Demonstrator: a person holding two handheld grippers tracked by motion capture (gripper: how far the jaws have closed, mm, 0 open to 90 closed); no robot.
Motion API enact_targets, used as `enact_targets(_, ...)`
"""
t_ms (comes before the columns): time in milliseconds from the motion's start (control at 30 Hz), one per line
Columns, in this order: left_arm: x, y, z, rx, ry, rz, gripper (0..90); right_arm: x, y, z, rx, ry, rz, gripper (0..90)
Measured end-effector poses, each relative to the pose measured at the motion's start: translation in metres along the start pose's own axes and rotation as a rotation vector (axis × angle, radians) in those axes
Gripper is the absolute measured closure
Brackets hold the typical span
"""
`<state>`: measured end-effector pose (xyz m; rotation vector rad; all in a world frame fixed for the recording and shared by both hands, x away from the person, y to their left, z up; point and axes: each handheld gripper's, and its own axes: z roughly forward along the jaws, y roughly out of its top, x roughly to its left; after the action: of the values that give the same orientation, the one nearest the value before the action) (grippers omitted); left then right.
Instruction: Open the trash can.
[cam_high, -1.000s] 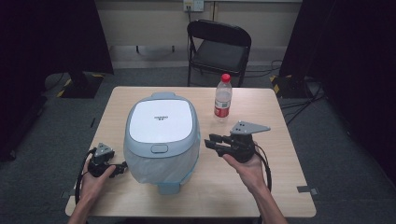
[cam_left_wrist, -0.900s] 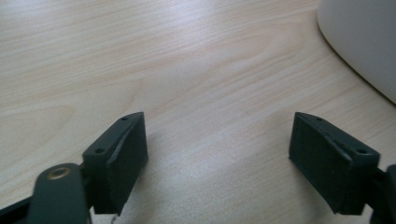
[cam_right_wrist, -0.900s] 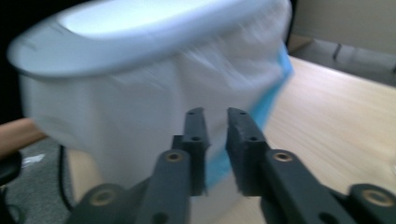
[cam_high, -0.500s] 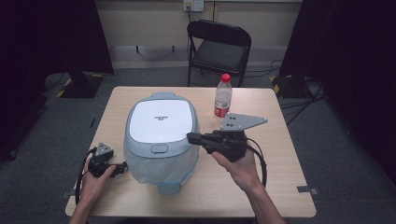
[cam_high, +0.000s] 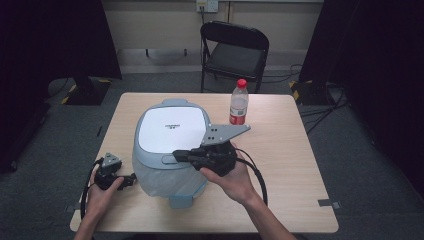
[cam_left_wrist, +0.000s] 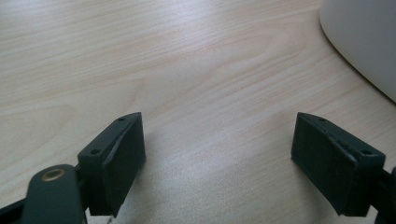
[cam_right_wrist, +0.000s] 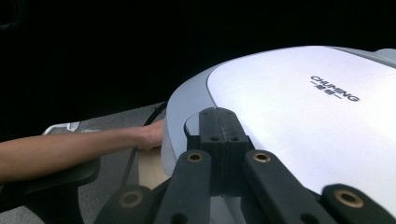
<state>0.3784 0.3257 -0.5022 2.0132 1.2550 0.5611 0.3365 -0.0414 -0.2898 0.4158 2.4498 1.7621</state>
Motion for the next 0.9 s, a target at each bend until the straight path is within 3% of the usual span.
enact_targets(500, 0.001, 0.0, 0.001, 0.001, -0.01, -0.004, 16.2, -0.002, -0.001, -0.001, 0.011, 0.023, -0.024, 90.0)
enact_targets(633, 0.001, 0.0, 0.001, 0.002, -0.01, -0.004, 16.2, 0.004, 0.002, 0.001, 0.052, 0.017, -0.048, 90.0)
enact_targets(833, 0.001, 0.0, 0.001, 0.002, -0.009, -0.004, 16.2, -0.002, -0.004, -0.005, 0.003, 0.029, -0.007, 90.0)
enact_targets(900, 0.001, 0.001, 0.001, 0.002, -0.009, -0.005, 16.1, -0.005, -0.007, -0.009, -0.021, 0.019, 0.002, 85.8)
